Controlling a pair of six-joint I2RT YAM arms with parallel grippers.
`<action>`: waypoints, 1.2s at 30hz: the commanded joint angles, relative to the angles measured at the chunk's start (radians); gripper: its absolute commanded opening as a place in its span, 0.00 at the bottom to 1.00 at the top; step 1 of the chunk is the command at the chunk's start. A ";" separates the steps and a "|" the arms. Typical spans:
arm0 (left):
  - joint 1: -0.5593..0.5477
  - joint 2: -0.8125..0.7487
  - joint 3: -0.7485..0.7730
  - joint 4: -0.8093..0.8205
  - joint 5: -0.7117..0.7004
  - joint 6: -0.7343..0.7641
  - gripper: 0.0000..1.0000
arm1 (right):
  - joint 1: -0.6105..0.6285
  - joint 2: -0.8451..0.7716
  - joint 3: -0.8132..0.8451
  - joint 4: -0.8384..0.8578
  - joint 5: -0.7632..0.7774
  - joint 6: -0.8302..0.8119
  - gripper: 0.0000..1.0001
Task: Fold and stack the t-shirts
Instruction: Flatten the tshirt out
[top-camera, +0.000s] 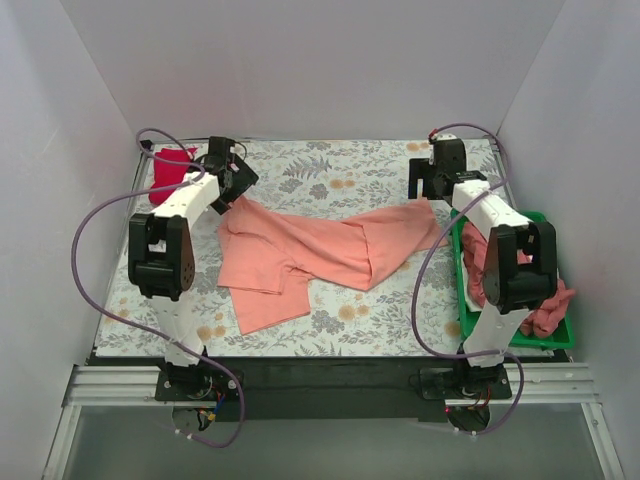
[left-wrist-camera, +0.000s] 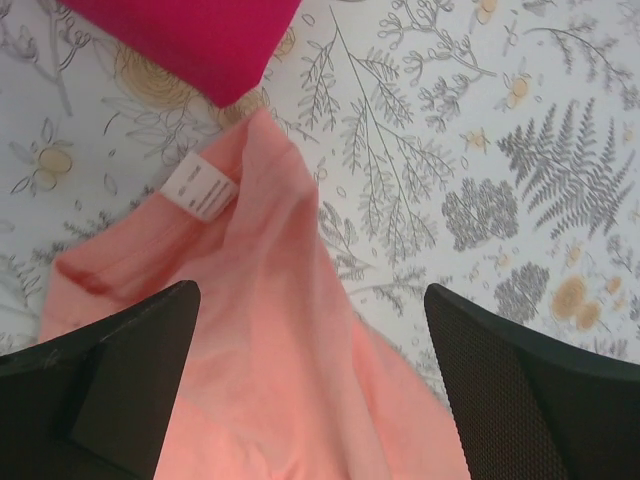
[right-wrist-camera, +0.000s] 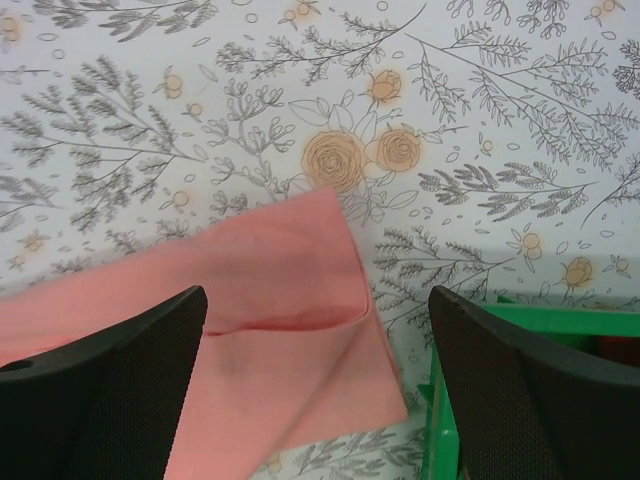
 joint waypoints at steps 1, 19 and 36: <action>0.004 -0.213 -0.069 -0.045 0.035 0.000 0.95 | -0.002 -0.160 0.001 -0.022 -0.071 0.027 0.98; -0.002 -0.837 -0.855 -0.135 0.059 -0.240 0.85 | -0.004 -1.012 -0.688 0.026 -0.335 0.166 0.98; 0.014 -0.670 -0.884 -0.079 -0.080 -0.317 0.52 | -0.004 -1.049 -0.694 -0.074 -0.396 0.103 0.98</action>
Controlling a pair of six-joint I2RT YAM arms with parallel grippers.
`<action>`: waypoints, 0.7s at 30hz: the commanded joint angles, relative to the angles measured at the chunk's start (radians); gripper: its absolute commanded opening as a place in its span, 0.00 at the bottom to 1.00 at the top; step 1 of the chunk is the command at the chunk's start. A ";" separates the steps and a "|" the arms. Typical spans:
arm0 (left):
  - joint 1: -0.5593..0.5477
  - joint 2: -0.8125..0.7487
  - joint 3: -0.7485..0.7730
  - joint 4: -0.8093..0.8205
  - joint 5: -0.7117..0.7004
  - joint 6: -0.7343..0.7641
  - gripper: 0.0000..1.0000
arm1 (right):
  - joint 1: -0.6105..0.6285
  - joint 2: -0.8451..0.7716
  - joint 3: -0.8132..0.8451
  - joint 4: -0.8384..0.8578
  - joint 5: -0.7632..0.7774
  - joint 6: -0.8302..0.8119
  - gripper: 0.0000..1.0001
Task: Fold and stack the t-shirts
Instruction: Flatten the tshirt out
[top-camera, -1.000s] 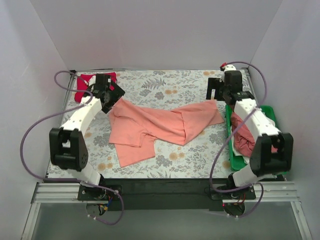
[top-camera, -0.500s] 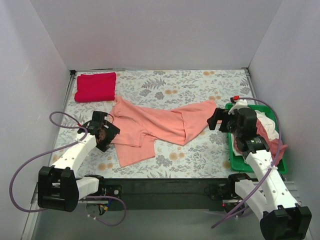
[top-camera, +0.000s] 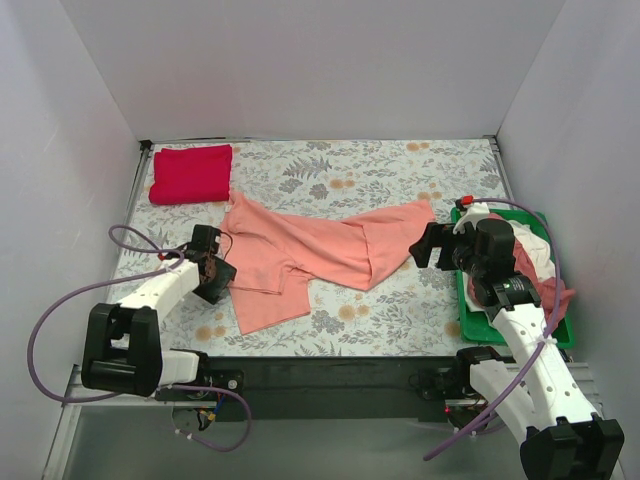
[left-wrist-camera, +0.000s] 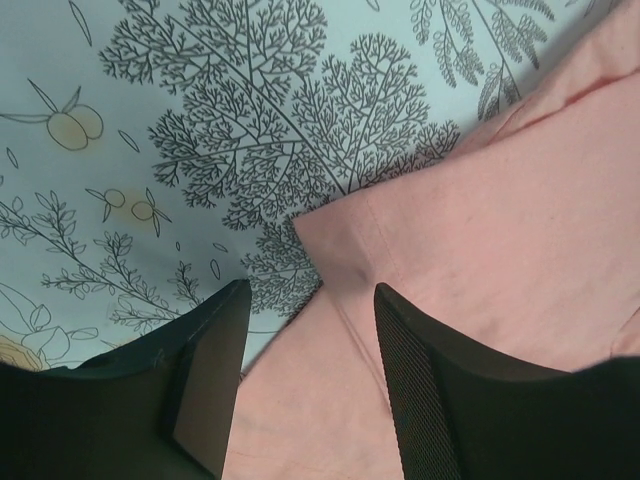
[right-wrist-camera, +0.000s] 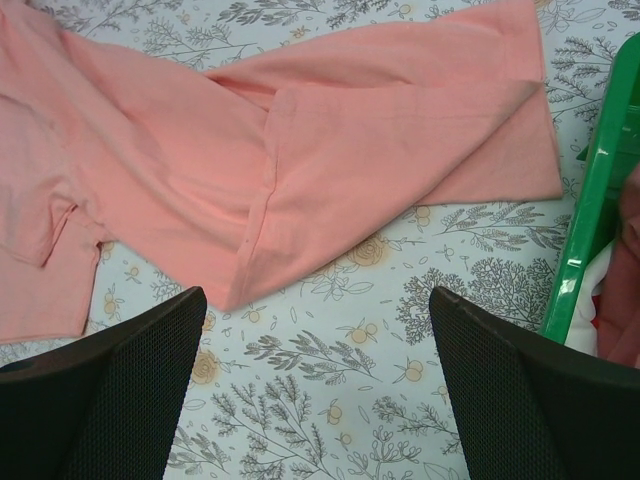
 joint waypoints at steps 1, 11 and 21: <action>0.015 0.013 0.012 0.017 -0.085 -0.041 0.51 | -0.004 -0.016 0.007 -0.014 0.003 -0.023 0.98; 0.027 0.050 -0.011 0.116 -0.057 -0.003 0.42 | -0.002 -0.003 0.009 -0.023 0.016 -0.024 0.98; 0.029 0.021 -0.005 0.083 -0.060 -0.009 0.00 | -0.004 0.007 0.017 -0.029 0.028 -0.023 0.98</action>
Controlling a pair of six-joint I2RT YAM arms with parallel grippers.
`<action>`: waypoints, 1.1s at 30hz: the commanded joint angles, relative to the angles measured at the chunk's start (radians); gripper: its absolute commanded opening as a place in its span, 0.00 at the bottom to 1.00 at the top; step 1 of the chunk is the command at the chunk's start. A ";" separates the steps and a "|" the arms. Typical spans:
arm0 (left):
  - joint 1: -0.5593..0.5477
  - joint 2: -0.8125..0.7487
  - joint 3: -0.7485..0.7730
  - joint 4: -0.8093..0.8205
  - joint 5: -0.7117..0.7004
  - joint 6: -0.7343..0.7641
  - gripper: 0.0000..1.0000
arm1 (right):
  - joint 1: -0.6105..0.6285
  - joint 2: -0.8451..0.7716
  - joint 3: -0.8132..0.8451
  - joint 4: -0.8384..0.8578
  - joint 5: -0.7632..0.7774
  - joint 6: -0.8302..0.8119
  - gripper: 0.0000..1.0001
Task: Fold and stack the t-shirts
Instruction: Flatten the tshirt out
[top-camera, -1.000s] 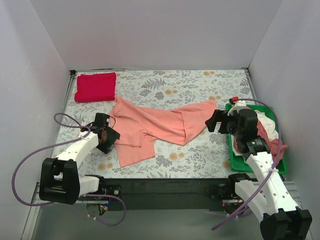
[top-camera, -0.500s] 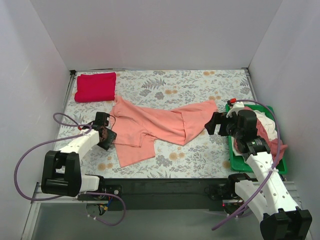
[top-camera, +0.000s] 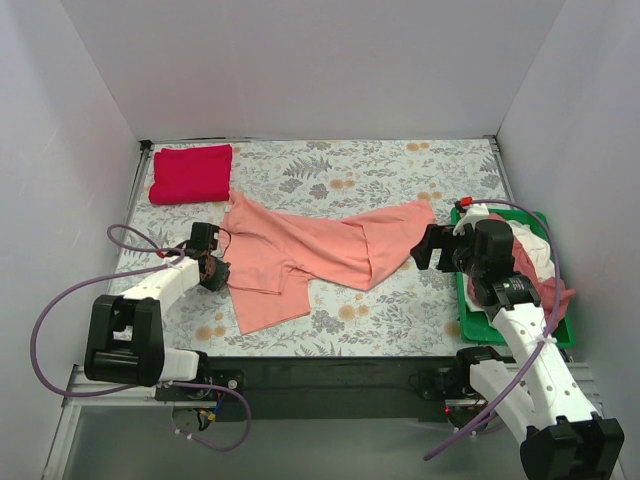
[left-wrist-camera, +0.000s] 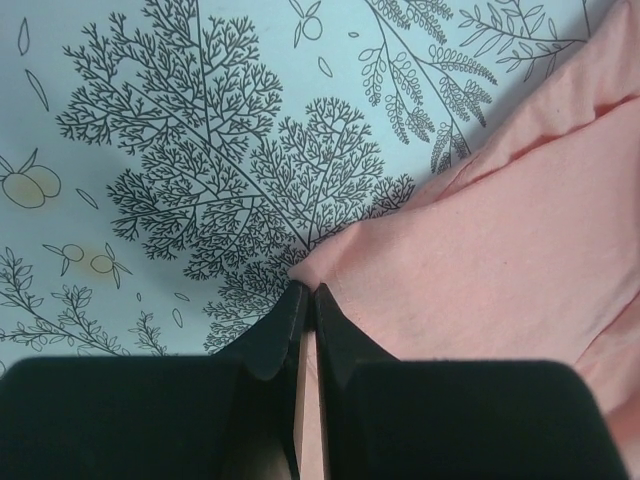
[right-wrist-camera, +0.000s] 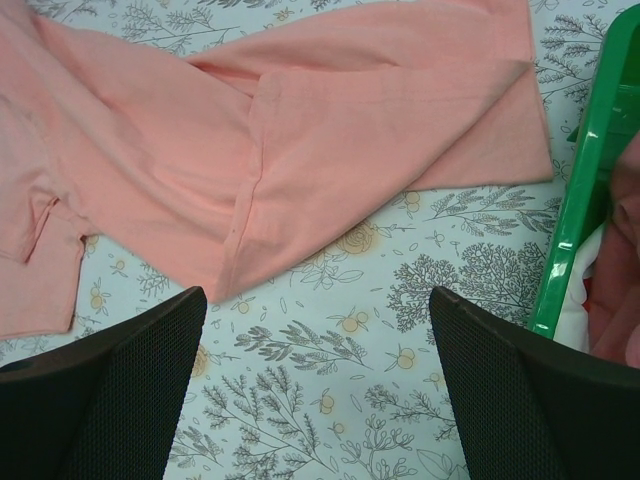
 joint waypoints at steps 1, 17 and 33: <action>0.006 -0.031 -0.004 -0.032 -0.031 0.000 0.00 | -0.004 0.007 0.017 0.003 0.006 -0.013 0.98; 0.004 -0.234 0.066 -0.078 0.041 0.065 0.00 | 0.290 0.321 0.188 0.047 0.229 0.016 0.98; 0.003 -0.262 0.070 -0.098 0.037 0.056 0.00 | 0.516 0.994 0.600 -0.105 0.711 0.058 0.98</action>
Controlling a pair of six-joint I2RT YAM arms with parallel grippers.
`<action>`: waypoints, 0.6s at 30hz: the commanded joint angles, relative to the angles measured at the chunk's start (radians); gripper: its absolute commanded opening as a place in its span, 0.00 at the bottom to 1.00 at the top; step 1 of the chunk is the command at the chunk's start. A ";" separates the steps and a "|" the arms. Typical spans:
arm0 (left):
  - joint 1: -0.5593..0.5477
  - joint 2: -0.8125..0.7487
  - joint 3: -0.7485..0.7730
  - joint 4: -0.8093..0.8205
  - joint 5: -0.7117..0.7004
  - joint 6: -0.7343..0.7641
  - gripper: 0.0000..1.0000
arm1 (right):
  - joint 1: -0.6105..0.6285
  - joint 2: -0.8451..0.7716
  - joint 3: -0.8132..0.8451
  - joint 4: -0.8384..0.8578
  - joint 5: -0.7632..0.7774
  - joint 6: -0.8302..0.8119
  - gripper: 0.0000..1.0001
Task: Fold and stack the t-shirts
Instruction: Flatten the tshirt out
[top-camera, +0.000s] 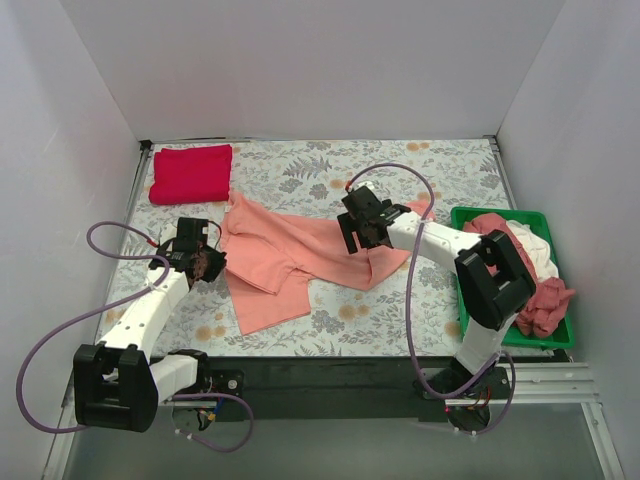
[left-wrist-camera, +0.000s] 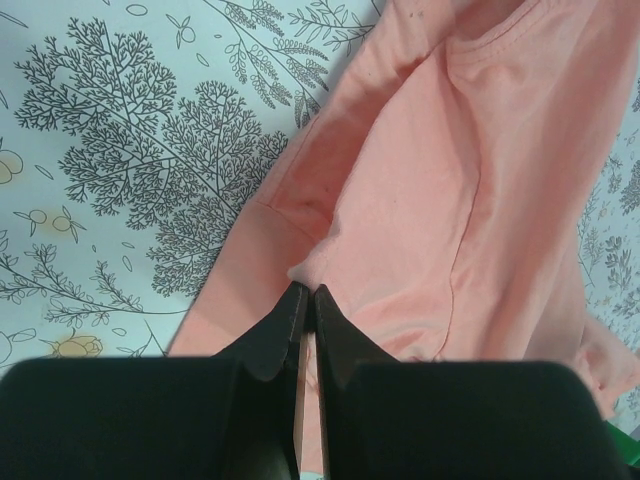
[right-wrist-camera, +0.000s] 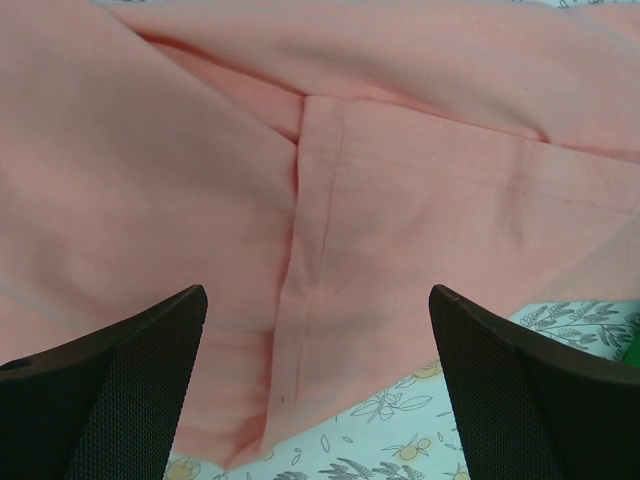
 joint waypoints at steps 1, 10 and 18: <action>0.003 -0.031 0.012 -0.016 -0.018 -0.005 0.00 | -0.002 0.066 0.078 -0.065 0.164 0.015 0.98; 0.003 -0.031 0.007 -0.027 -0.042 -0.017 0.00 | -0.008 0.255 0.202 -0.133 0.342 0.035 0.98; 0.003 -0.030 0.009 -0.048 -0.059 -0.034 0.00 | -0.050 0.266 0.228 -0.141 0.358 0.072 0.78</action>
